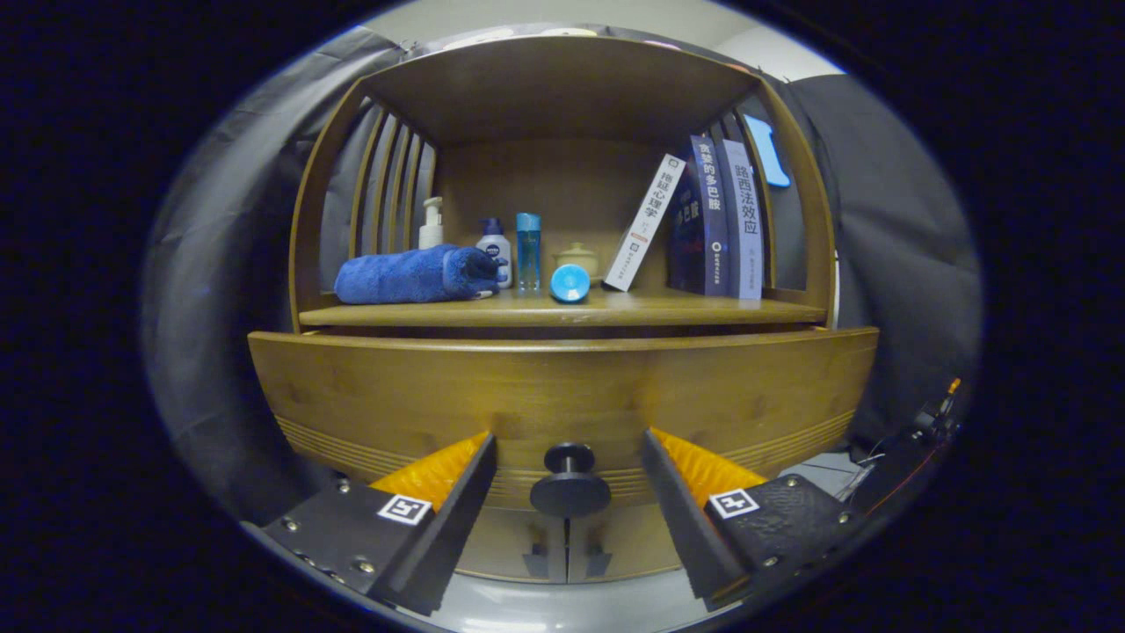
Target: Pull open the drawer, take out the items inside it, and place them on the countertop above the cabinet.
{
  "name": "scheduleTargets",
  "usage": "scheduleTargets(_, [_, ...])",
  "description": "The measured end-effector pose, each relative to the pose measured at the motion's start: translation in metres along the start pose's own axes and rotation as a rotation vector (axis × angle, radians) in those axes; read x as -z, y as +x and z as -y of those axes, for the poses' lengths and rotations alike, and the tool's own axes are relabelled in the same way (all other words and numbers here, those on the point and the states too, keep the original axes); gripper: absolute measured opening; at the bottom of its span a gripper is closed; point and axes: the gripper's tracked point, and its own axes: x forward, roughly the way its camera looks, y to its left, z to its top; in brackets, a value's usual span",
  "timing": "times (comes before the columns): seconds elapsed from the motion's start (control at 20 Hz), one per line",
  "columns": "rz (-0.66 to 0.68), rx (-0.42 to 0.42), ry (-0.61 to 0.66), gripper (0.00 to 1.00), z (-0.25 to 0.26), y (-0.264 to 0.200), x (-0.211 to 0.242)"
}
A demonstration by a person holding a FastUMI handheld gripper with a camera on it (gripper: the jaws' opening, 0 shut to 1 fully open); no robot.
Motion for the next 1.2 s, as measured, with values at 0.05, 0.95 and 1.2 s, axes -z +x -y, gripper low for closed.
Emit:
scheduleTargets(0.05, [0.004, 0.001, 0.000, 0.99, 0.000, 0.001, -0.001])
scheduleTargets(0.95, [0.005, 0.003, 0.001, 0.99, -0.005, 0.047, -0.006])
scheduleTargets(1.2, [0.014, -0.021, 0.026, 0.99, -0.016, 0.032, -0.019])
